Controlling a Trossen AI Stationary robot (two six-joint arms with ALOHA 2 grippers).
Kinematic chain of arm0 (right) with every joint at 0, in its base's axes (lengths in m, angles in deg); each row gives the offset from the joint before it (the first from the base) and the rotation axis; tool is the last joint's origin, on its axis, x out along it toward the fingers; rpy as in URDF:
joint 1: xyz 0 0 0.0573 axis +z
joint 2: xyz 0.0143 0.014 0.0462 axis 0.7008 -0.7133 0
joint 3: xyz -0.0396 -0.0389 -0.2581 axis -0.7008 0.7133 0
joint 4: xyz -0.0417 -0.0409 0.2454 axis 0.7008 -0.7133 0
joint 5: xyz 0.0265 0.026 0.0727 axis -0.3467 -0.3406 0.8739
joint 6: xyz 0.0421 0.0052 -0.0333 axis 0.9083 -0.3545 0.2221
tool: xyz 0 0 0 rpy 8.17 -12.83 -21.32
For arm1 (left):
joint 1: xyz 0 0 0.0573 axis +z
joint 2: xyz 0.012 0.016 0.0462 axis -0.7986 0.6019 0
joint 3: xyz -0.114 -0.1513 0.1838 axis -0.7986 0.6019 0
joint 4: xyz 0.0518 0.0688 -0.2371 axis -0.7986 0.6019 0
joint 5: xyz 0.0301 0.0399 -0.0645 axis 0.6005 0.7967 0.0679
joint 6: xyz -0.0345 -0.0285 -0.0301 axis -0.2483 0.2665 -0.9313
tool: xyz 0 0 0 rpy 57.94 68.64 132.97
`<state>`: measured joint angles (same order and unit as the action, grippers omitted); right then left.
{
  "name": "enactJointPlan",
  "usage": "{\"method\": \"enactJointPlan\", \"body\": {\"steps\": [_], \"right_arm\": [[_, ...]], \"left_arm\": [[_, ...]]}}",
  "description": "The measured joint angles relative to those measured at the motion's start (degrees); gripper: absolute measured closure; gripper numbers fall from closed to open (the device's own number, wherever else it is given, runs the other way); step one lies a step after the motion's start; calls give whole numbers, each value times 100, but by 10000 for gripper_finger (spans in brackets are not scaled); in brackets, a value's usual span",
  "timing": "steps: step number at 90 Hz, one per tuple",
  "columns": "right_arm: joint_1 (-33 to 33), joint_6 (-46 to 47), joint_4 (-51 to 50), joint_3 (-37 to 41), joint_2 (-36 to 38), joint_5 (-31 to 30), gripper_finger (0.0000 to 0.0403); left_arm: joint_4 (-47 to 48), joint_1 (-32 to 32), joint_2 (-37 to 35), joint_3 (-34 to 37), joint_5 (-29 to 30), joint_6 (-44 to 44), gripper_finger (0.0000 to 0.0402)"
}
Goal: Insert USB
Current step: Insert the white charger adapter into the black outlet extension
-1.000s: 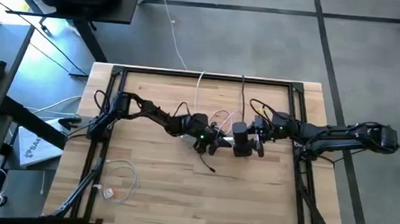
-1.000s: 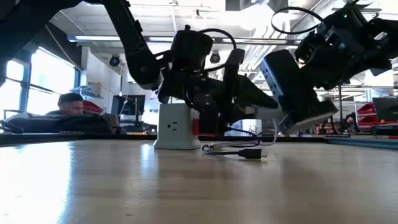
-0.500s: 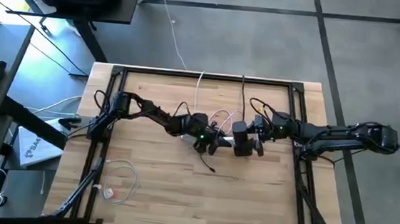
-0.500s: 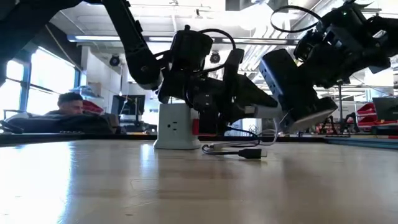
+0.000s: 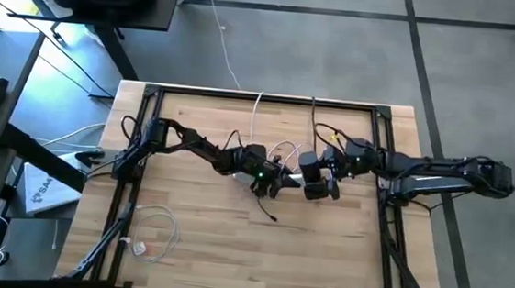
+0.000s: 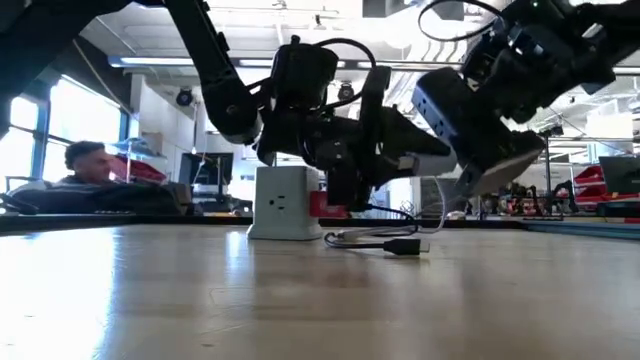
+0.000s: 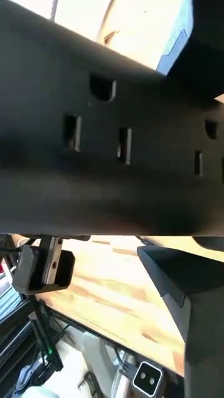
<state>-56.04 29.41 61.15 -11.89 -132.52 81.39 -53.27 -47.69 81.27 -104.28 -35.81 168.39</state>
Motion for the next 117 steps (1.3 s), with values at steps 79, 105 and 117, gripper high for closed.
{"method": "enactJointPlan", "body": {"steps": [79,105,117], "right_arm": [[-4,391,-1506,-1127,4,-130,96],[-7,374,-1192,-1127,45,-24,96],[-9,385,-1160,-1127,115,143,116]], "left_arm": [[-471,-207,-7,2,46,-2,310],[-533,-210,-7,2,22,21,310],[-581,-216,-7,2,-4,26,310]]}}
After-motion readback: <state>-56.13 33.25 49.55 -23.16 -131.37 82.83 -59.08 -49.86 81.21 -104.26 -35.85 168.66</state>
